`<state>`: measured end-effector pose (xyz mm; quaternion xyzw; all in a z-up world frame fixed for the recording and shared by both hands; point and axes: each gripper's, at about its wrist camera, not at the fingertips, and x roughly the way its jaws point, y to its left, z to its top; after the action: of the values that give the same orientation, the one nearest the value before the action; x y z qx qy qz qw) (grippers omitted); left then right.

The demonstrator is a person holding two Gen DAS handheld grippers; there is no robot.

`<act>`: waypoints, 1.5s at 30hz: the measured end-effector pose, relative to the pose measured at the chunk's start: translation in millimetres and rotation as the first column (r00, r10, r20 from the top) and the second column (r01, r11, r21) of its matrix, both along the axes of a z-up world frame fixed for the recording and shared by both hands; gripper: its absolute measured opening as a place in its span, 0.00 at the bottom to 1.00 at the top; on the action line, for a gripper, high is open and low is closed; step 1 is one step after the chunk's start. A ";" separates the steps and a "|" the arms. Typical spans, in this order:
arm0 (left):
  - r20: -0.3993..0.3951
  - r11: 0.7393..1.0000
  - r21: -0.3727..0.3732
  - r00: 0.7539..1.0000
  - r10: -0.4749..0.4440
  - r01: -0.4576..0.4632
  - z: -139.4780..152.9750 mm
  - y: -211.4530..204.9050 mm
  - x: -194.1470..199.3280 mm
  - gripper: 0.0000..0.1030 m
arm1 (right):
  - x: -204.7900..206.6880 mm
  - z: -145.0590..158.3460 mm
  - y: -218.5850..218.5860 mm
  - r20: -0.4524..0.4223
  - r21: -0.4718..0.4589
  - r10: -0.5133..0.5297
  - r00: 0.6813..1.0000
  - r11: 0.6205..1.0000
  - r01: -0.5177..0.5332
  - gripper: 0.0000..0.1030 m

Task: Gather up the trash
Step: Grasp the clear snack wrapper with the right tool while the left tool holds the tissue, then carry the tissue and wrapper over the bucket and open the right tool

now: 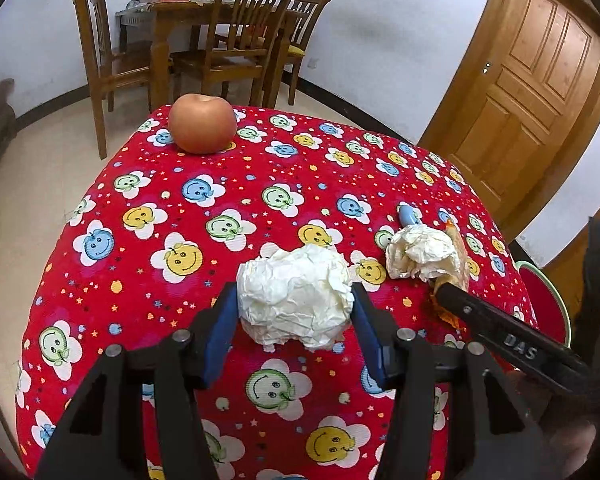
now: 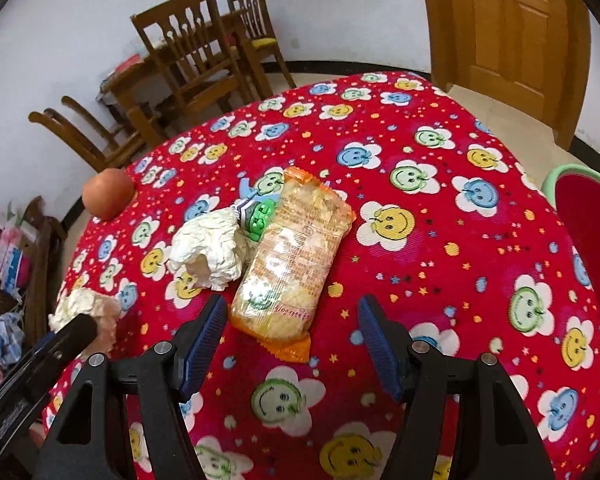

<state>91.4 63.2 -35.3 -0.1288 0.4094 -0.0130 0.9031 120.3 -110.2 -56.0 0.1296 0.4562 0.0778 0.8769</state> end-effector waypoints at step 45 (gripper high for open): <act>0.035 0.952 -0.056 0.953 -0.300 0.301 37.2 -125.2 -22.7 0.54 | -102.9 32.4 -165.2 0.156 0.008 -0.279 0.947 0.960 0.282 0.40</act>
<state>68.7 -62.0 2.0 -0.0919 0.4118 -0.1643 0.8916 17.4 -275.4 -23.6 0.1805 0.3637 -0.0410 0.9129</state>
